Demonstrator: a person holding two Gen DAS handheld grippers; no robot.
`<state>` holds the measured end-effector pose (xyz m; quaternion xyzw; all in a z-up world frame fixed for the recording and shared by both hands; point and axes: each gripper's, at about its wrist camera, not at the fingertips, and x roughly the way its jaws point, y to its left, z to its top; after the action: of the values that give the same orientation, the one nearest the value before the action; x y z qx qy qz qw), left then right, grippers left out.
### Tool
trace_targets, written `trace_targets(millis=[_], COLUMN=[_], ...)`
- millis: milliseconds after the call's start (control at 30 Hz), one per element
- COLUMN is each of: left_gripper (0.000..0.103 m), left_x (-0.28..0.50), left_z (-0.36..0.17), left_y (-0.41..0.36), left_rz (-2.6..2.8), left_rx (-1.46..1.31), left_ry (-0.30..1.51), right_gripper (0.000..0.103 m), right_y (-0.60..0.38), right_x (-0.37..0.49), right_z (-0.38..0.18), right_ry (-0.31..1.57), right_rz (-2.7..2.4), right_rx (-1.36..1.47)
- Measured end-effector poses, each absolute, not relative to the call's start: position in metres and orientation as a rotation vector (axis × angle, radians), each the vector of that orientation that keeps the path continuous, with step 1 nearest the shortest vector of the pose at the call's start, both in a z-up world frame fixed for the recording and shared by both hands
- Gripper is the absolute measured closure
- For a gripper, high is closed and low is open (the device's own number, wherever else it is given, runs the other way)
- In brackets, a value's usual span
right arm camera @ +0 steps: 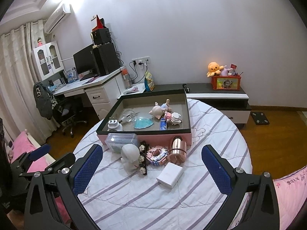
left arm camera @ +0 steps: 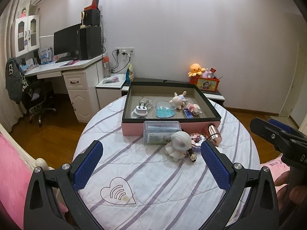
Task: Organize rigid objects
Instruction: 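Withdraw both tools from the pink box back over the bed, then grasp the white charger with right tool while left tool grasps the white astronaut figure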
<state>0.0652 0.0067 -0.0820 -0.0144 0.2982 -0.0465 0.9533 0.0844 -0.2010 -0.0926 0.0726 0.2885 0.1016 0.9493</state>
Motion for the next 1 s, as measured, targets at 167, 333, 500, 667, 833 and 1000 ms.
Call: trace_targets(millis=[167, 333, 500, 667, 833, 1000], left_gripper=[0.000, 0.000, 0.000, 0.000, 0.000, 0.000], left_x=[0.066, 0.073, 0.085, 0.093, 0.103, 0.116], left_z=[-0.087, -0.100, -0.116, -0.128, -0.141, -0.155], left_y=[0.003, -0.002, -0.010, -0.016, -0.020, -0.025], left_rz=[-0.104, -0.114, -0.120, -0.126, -0.129, -0.135], left_rx=[-0.025, -0.021, -0.013, -0.010, -0.012, -0.020], left_ry=[0.613, 0.644, 0.685, 0.717, 0.750, 0.789], right_gripper=[0.000, 0.000, 0.000, 0.000, 0.000, 0.000], right_y=[-0.205, -0.216, -0.223, -0.225, -0.224, -0.221], right_x=[0.085, 0.088, 0.093, 0.101, 0.111, 0.124], right_z=[-0.097, -0.112, -0.134, -0.148, -0.162, -0.182], right_ry=[0.597, 0.639, 0.696, 0.737, 0.775, 0.832], right_rz=[0.194, 0.165, 0.151, 0.149, 0.150, 0.149], right_rx=[0.135, 0.139, 0.137, 0.126, 0.101, 0.075])
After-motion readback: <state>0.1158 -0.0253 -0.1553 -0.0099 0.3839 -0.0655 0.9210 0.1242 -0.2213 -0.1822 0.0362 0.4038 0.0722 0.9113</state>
